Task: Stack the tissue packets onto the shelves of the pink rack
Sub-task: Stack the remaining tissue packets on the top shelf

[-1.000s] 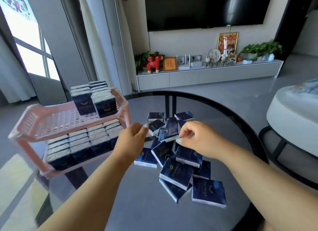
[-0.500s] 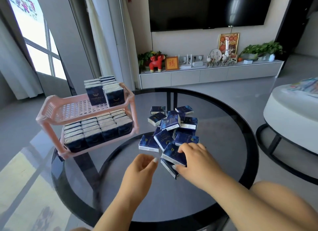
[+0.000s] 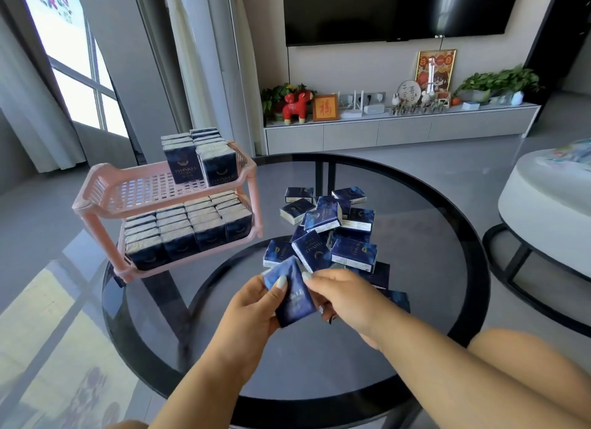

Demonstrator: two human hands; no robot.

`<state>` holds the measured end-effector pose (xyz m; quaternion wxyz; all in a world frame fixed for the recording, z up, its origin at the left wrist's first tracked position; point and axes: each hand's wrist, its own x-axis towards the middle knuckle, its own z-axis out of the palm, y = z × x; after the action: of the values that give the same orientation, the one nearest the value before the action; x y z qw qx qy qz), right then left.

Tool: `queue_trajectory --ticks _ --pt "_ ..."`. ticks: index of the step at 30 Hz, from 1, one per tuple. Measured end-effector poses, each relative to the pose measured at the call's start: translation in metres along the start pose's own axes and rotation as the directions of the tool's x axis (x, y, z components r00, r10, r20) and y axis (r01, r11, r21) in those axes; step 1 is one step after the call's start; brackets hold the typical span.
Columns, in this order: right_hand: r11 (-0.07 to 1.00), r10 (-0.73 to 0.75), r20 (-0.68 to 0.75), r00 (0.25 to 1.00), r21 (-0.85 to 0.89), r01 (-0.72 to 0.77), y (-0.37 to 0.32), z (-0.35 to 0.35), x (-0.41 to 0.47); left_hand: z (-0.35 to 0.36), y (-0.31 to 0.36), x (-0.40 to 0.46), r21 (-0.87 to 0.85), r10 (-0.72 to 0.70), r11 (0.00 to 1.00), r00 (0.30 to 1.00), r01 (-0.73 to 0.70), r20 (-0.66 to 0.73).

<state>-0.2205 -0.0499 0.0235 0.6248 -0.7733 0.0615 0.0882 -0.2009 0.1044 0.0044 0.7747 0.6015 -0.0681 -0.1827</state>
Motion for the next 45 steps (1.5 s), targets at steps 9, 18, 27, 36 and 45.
queue_trajectory --ticks 9,18,27,36,45 --pt "0.599 -0.311 -0.284 0.907 -0.799 -0.045 0.008 -0.025 0.01 -0.02 0.006 0.006 0.039 -0.001 0.999 0.958 0.013 -0.286" --pt "0.427 -0.31 -0.186 0.932 -0.903 -0.038 0.018 -0.009 0.017 -0.025 0.006 0.003 0.002 -0.12 0.992 0.925 0.129 -0.36" --pt "0.887 -0.283 -0.207 0.936 -0.427 0.174 0.01 0.008 0.009 -0.018 -0.005 0.001 -0.1 -0.193 0.979 0.959 0.175 -0.208" --pt "0.907 -0.371 -0.097 0.923 -0.25 0.339 0.011 0.022 0.005 -0.017 -0.01 0.003 0.114 0.012 0.993 0.965 0.018 -0.26" --pt "0.969 -0.203 -0.099 0.974 -0.165 0.185 0.012 0.019 0.011 -0.027 -0.005 0.006 0.621 0.176 0.784 0.966 -0.022 -0.189"
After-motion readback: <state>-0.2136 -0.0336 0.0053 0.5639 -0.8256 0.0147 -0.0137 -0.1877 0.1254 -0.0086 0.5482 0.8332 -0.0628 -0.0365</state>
